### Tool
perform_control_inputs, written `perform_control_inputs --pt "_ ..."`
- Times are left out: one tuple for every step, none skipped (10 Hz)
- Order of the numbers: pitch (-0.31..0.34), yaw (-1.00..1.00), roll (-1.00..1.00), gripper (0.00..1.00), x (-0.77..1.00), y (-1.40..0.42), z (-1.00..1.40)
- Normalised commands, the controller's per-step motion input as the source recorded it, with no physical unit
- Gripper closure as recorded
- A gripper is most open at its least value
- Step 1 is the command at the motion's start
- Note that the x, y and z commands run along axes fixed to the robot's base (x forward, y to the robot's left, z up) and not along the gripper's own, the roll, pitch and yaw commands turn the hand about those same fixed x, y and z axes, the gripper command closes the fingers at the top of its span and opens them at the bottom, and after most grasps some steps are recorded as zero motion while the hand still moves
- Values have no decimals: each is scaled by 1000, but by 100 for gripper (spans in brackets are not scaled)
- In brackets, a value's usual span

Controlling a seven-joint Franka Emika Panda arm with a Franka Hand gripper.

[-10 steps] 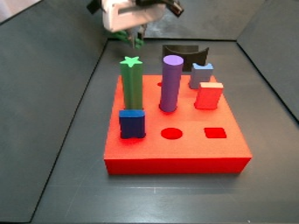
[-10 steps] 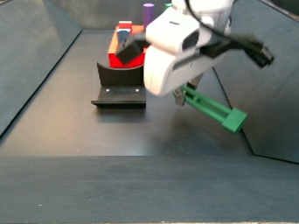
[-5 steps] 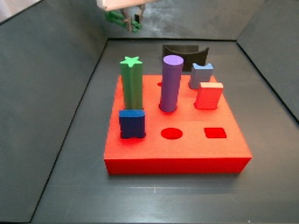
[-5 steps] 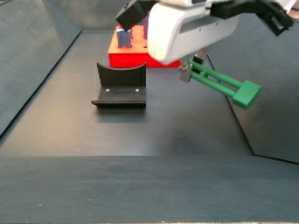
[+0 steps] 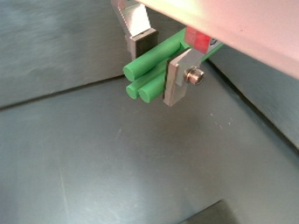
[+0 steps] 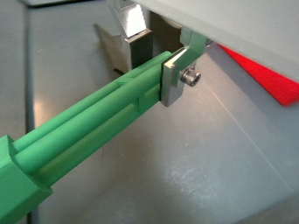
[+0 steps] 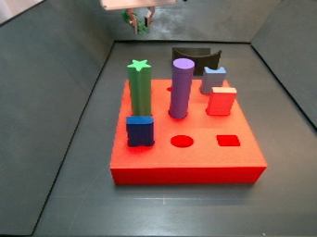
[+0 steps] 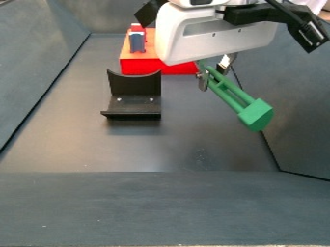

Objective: Pick up the 3 prong object. Move up. Rotate the 3 prong object. Place the 3 prong object on the fixture. Regrasp the 3 prong object. Move to above the board. Insert the 3 prong object.
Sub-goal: Rotate the 3 prong object.

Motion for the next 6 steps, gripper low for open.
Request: perform_control_inputs --pt "-1 -1000 0 100 29 23 -35" --pt "-1 -1000 0 100 29 23 -34" --pt "-2 -1000 0 100 29 23 -33" --pt "-2 -1000 0 100 30 23 -32" --pt "-2 -1000 0 100 30 23 -32" --pt "-2 -1000 0 100 30 23 -31"
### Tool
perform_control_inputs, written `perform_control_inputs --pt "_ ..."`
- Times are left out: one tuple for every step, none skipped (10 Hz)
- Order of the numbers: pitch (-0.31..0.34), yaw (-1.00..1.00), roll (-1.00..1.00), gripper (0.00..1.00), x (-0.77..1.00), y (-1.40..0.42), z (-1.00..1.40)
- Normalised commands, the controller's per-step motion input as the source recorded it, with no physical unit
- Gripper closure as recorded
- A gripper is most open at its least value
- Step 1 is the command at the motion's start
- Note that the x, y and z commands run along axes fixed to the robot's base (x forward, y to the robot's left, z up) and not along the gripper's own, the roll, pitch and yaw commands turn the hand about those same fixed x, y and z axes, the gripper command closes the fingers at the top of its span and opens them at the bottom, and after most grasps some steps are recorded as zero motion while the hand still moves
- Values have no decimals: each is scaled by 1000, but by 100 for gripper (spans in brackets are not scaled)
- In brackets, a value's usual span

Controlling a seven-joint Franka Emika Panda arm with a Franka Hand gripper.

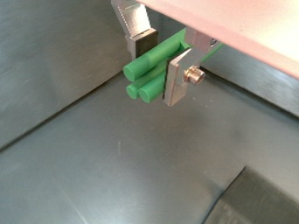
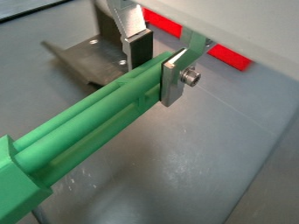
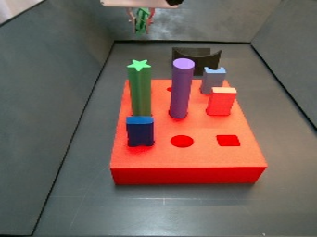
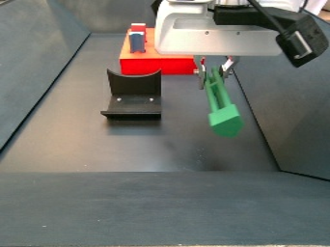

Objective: Pick up the 3 prong object. Move up. Rotate the 3 prong object. Place the 3 prong object on the fixture. Regrasp the 3 prong object. Move to above the board. Insert the 3 prong object.
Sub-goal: Rotate the 3 prong object.

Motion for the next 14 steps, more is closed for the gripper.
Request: perform_control_inputs --pt "-2 -1000 0 100 30 23 -31" --pt "-2 -1000 0 100 30 23 -31" --pt "-2 -1000 0 100 30 23 -31" --pt "-2 -1000 1 100 30 23 -31" --pt "-2 -1000 1 100 30 23 -31" --pt "-2 -1000 1 100 29 23 -31" --pt "-2 -1000 1 100 29 23 -31" --pt "-2 -1000 1 100 29 23 -31" --pt "-2 -1000 1 100 29 23 -31" --pt "-2 -1000 1 100 29 23 -31" --pt "-2 -1000 1 100 29 23 -31" --pt "-2 -1000 1 100 29 23 -31" --pt "-2 -1000 1 100 29 23 -31" --pt "-2 -1000 1 100 29 23 -31"
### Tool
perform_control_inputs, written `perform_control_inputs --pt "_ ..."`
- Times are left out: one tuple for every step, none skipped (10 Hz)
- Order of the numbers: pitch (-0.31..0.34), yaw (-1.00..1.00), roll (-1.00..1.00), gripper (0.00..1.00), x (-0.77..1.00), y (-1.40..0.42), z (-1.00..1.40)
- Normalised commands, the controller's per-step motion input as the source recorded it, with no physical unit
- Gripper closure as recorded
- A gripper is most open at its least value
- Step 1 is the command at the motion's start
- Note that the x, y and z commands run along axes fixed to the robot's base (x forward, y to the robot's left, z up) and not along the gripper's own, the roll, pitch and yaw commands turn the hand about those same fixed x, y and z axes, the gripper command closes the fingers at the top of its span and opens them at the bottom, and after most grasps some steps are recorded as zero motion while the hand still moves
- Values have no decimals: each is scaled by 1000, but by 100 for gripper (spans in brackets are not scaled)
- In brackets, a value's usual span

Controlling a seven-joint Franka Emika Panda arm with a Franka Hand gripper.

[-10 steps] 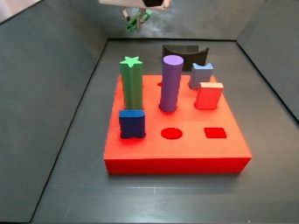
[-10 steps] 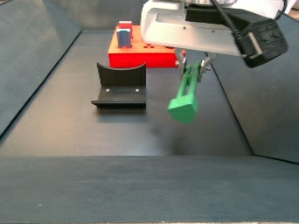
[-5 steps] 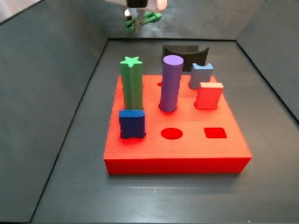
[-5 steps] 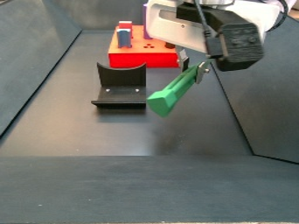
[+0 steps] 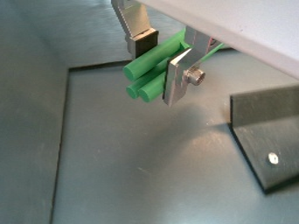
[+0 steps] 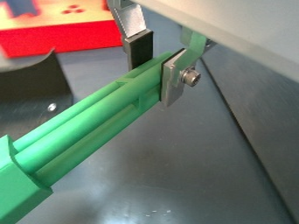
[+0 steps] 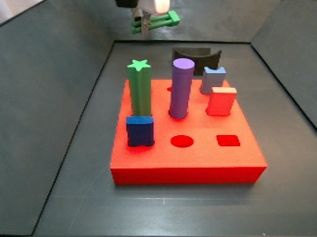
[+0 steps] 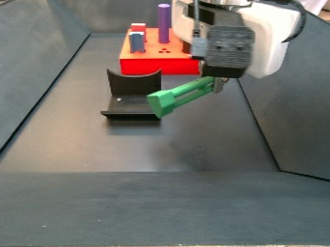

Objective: Pick up the 3 prong object. Move up. Rotate the 3 prong object. Place the 3 prong object on the fixture. Regrasp the 3 prong object. Move to above the board. Insert the 3 prong object.
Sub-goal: Rotate the 3 prong object.

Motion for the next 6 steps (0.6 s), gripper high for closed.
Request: perform_control_inputs --pt "-2 -1000 1 100 29 23 -31" --pt "-3 -1000 1 100 29 23 -31" --pt "-3 -1000 1 100 29 23 -31" --pt "-3 -1000 1 100 29 23 -31" --pt "-3 -1000 1 100 29 23 -31" --pt "-3 -1000 1 100 29 23 -31"
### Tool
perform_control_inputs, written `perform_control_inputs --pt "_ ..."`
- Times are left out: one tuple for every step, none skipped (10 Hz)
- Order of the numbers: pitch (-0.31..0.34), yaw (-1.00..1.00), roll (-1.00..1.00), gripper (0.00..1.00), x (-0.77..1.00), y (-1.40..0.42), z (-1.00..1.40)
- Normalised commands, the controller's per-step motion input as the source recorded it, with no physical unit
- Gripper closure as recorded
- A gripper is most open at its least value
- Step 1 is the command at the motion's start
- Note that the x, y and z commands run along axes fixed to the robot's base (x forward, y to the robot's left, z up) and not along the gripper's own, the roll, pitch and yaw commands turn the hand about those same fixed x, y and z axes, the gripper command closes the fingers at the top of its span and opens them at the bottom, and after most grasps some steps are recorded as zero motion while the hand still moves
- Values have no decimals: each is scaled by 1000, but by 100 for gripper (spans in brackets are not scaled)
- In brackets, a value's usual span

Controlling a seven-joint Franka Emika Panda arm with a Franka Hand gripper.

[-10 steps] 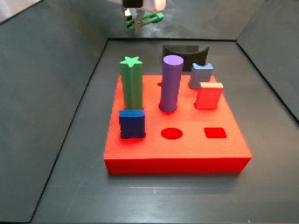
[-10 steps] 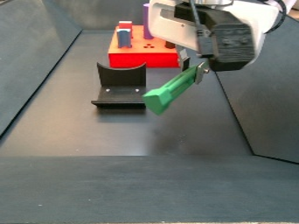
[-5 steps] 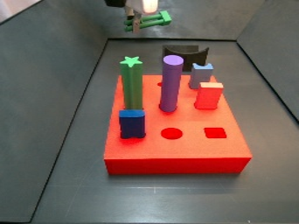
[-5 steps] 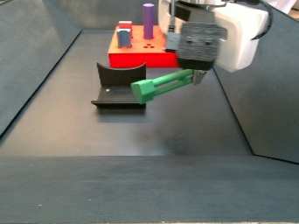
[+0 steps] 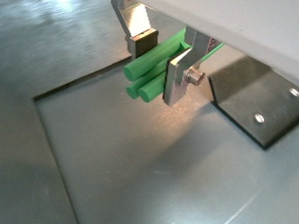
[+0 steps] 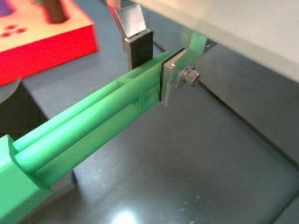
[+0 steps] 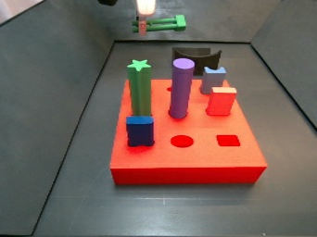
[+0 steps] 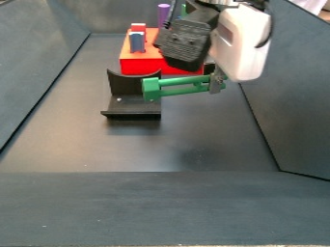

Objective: Pick up the 3 prong object. Move up. Rotate the 3 prong object. Place the 3 prong object on the fixture. Regrasp the 3 prong object. Move to above the board. Insert the 3 prong object.
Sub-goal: Rotate the 3 prong object.

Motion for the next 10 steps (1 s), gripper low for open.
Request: perform_control_inputs --pt "-3 -1000 1 100 28 23 -31" --pt "-3 -1000 1 100 28 23 -31" --pt "-3 -1000 1 100 28 23 -31" --pt "-3 -1000 1 100 28 23 -32" --pt "-4 -1000 1 100 28 23 -32" --pt "-4 -1000 1 100 28 22 -32" --pt "-4 -1000 1 100 27 22 -32" --pt "-4 -1000 1 100 27 22 -32" --pt "-4 -1000 1 100 27 22 -32" --pt "-5 -1000 1 100 27 22 -32"
